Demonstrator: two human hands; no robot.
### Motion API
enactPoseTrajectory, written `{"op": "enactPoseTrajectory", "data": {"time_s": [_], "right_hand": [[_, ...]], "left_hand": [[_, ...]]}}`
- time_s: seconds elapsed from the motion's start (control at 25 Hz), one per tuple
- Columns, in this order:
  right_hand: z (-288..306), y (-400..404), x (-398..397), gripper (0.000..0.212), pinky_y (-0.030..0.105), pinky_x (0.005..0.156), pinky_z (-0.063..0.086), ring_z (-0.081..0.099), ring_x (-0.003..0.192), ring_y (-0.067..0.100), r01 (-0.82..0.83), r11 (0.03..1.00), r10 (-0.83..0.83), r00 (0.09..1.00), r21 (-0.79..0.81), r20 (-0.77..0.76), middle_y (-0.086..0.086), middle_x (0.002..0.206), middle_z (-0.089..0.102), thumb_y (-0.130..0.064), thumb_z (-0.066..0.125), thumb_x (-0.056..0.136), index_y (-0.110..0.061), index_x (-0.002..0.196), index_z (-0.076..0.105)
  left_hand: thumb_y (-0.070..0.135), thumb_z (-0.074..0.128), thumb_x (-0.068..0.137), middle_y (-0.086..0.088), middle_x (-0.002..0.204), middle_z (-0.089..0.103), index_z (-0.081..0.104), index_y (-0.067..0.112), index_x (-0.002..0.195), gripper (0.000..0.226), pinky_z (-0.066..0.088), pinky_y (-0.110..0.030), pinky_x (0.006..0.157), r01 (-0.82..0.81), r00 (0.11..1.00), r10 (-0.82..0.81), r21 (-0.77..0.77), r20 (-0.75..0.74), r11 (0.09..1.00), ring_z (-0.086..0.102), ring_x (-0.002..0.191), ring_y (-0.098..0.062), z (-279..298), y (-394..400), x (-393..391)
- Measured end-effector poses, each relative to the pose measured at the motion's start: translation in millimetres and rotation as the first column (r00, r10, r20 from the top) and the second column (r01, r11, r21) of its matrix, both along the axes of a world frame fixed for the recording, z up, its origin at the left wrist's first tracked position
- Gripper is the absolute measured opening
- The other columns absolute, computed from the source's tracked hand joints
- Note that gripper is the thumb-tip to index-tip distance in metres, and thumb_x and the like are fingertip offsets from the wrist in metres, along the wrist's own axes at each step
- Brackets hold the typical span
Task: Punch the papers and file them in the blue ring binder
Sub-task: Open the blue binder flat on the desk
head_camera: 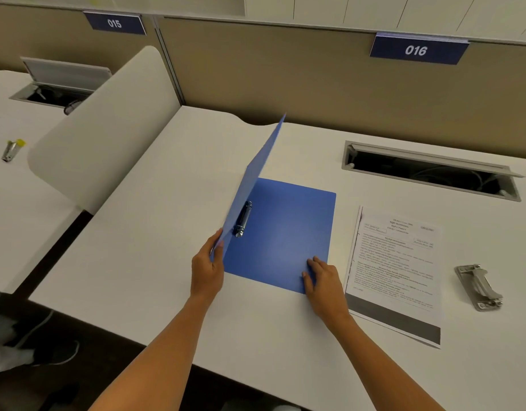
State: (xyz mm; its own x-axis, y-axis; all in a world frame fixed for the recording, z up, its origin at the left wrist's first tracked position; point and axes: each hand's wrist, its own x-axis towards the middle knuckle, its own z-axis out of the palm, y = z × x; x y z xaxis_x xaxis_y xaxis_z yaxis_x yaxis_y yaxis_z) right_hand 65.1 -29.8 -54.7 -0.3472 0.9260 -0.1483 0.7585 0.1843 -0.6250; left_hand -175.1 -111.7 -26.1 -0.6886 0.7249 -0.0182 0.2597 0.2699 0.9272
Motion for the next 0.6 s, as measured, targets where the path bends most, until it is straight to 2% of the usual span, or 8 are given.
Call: {"op": "enactPoseTrajectory", "data": {"time_s": [0.08, 0.12, 0.16, 0.2, 0.28, 0.4, 0.48, 0.6], "right_hand": [[1.4, 0.8, -1.6, 0.048, 0.031, 0.11, 0.031, 0.037, 0.133, 0.022, -0.008, 1.0, 0.007, 1.0, 0.007, 0.021, 0.006, 0.145, 0.043, -0.033, 0.049, 0.096, -0.011, 0.139, 0.044], [1.7, 1.0, -2.5, 0.05, 0.031, 0.11, 0.032, 0.037, 0.134, 0.022, -0.011, 1.0, 0.01, 0.999, 0.009, 0.036, 0.006, 0.146, 0.043, -0.035, 0.05, 0.096, -0.011, 0.139, 0.043], [2.0, 1.3, -3.4, 0.053, 0.031, 0.11, 0.033, 0.036, 0.134, 0.021, -0.015, 1.0, 0.014, 0.998, 0.011, 0.053, 0.005, 0.146, 0.042, -0.038, 0.051, 0.095, -0.012, 0.14, 0.042], [2.8, 1.4, -4.6, 0.057, 0.031, 0.109, 0.034, 0.036, 0.133, 0.021, -0.02, 1.0, 0.019, 0.997, 0.012, 0.074, 0.004, 0.146, 0.041, -0.042, 0.052, 0.093, -0.012, 0.14, 0.041], [4.1, 1.4, -6.6, 0.065, 0.031, 0.107, 0.036, 0.037, 0.132, 0.021, -0.032, 0.999, 0.03, 0.993, 0.014, 0.115, 0.003, 0.146, 0.04, -0.049, 0.056, 0.089, -0.013, 0.14, 0.039], [6.4, 2.6, -9.5, 0.072, 0.03, 0.101, 0.042, 0.04, 0.126, 0.02, -0.055, 0.998, 0.051, 0.986, 0.022, 0.156, 0.002, 0.141, 0.042, -0.053, 0.061, 0.084, -0.014, 0.14, 0.038], [8.0, 4.3, -11.4, 0.073, 0.029, 0.097, 0.044, 0.042, 0.122, 0.019, -0.053, 0.998, 0.05, 0.985, 0.018, 0.165, 0.001, 0.138, 0.044, -0.052, 0.063, 0.082, -0.014, 0.139, 0.038], [9.6, 5.7, -14.6, 0.072, 0.028, 0.093, 0.046, 0.045, 0.118, 0.019, -0.025, 1.0, 0.024, 0.989, 0.004, 0.146, 0.001, 0.133, 0.046, -0.049, 0.068, 0.079, -0.014, 0.136, 0.041]], "left_hand": [[0.032, 0.046, 0.099, -0.035, 0.097, 0.064, 0.061, -0.01, 0.106, 0.045, 0.054, -0.05, 0.081, -0.09, 0.994, 0.09, -0.006, 0.056, 0.996, 0.062, 0.09, -0.046, 0.7, 2.1, 2.7], [0.036, 0.046, 0.099, -0.032, 0.082, 0.061, 0.062, -0.006, 0.094, 0.045, 0.052, -0.052, 0.067, -0.137, 0.986, 0.137, -0.003, 0.097, 0.991, 0.058, 0.074, -0.045, 1.7, 2.7, 3.4], [0.039, 0.046, 0.098, -0.024, 0.072, 0.059, 0.061, 0.003, 0.086, 0.041, 0.048, -0.045, 0.06, -0.184, 0.974, 0.182, 0.001, 0.137, 0.983, 0.053, 0.064, -0.038, 2.1, 3.6, 2.4], [0.04, 0.047, 0.098, -0.015, 0.071, 0.059, 0.06, 0.009, 0.086, 0.036, 0.046, -0.038, 0.06, -0.234, 0.959, 0.23, 0.004, 0.167, 0.972, 0.053, 0.063, -0.03, 3.0, 5.0, 0.9], [0.038, 0.049, 0.098, -0.008, 0.087, 0.065, 0.06, 0.011, 0.103, 0.03, 0.049, -0.033, 0.07, -0.331, 0.921, 0.32, 0.012, 0.221, 0.944, 0.06, 0.077, -0.025, 4.2, 8.1, -3.1], [0.028, 0.057, 0.096, -0.011, 0.117, 0.063, 0.052, 0.005, 0.128, 0.04, 0.052, -0.032, 0.086, -0.416, 0.878, 0.395, 0.024, 0.27, 0.909, 0.061, 0.1, -0.023, 6.4, 12.3, -9.9], [0.017, 0.064, 0.092, -0.013, 0.128, 0.06, 0.049, 0.004, 0.134, 0.047, 0.05, -0.037, 0.096, -0.44, 0.865, 0.423, 0.002, 0.27, 0.898, 0.059, 0.111, -0.027, 2.8, 13.2, -14.8], [0.007, 0.07, 0.087, -0.013, 0.132, 0.058, 0.048, 0.006, 0.136, 0.054, 0.047, -0.046, 0.103, -0.463, 0.844, 0.459, -0.055, 0.278, 0.885, 0.059, 0.118, -0.033, -3.2, 14.7, -22.0]]}}
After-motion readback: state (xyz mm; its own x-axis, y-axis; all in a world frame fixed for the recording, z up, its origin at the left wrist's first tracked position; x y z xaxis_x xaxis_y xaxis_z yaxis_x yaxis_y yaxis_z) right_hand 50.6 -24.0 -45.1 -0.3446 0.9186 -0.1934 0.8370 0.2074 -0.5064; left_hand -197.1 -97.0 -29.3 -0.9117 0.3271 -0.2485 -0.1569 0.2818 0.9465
